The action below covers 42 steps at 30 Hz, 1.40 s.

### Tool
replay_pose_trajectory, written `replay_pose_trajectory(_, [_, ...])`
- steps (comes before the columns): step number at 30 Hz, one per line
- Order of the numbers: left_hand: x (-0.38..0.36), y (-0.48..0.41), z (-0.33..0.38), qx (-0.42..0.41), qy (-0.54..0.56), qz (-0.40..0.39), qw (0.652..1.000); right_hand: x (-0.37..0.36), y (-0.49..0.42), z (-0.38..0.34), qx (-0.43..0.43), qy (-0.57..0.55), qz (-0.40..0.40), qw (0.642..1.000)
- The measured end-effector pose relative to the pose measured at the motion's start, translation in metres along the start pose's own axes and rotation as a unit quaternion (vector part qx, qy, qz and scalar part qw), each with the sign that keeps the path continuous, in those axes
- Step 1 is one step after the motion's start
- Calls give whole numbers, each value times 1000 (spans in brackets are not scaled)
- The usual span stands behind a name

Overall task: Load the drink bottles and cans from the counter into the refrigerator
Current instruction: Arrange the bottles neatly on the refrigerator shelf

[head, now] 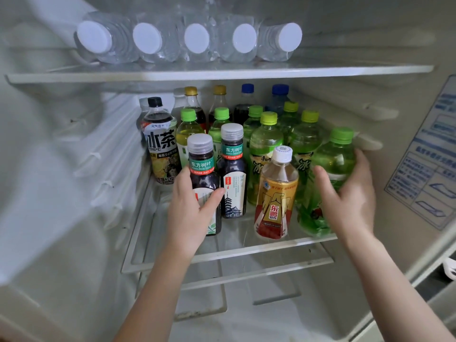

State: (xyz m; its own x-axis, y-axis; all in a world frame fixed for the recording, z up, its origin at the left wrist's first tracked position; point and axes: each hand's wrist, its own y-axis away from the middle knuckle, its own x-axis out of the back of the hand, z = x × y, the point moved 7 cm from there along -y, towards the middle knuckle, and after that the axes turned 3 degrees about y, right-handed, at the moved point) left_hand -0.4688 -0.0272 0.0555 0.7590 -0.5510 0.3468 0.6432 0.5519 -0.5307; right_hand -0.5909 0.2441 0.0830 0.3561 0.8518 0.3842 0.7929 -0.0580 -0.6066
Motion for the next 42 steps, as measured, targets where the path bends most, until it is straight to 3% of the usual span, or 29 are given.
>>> replay_pose_trajectory(4, [-1,2,-8,19,39,-30,999,13,7,-5,11,-58,15,998])
replay_pose_trajectory(7, [11,10,-14,49,28,24,998,29,16,-9,2,-119,29,992])
replay_pose_trajectory(10, [27,22,16,-42,30,101,994,45,17,-22,22,-164,15,986])
replay_pose_trajectory(12, [26,30,38,-90,68,80,990,47,16,-38,45,-226,-40,972])
replay_pose_trajectory(15, [5,46,71,-87,149,-55,983,33,21,-61,69,-339,-183,920])
replay_pose_trajectory(19, [-3,70,94,-145,150,-108,972,-1,40,-85,48,-435,-328,837])
replay_pose_trajectory(22, [-2,79,84,-71,244,-179,950,-24,55,-102,33,-479,-389,786])
replay_pose_trajectory(26, [12,80,58,9,217,-169,962,-46,61,-114,5,-525,-404,749])
replay_pose_trajectory(30, [18,82,41,37,176,-176,968,-60,61,-131,-5,-530,-395,750])
replay_pose_trajectory(34, [22,94,32,39,216,-151,964,-66,51,-153,32,-487,-355,797])
replay_pose_trajectory(39, [40,89,30,18,247,-52,967,-60,49,-165,79,-479,-323,812])
replay_pose_trajectory(42, [64,73,22,11,216,39,976,-44,40,-145,95,-443,-217,865])
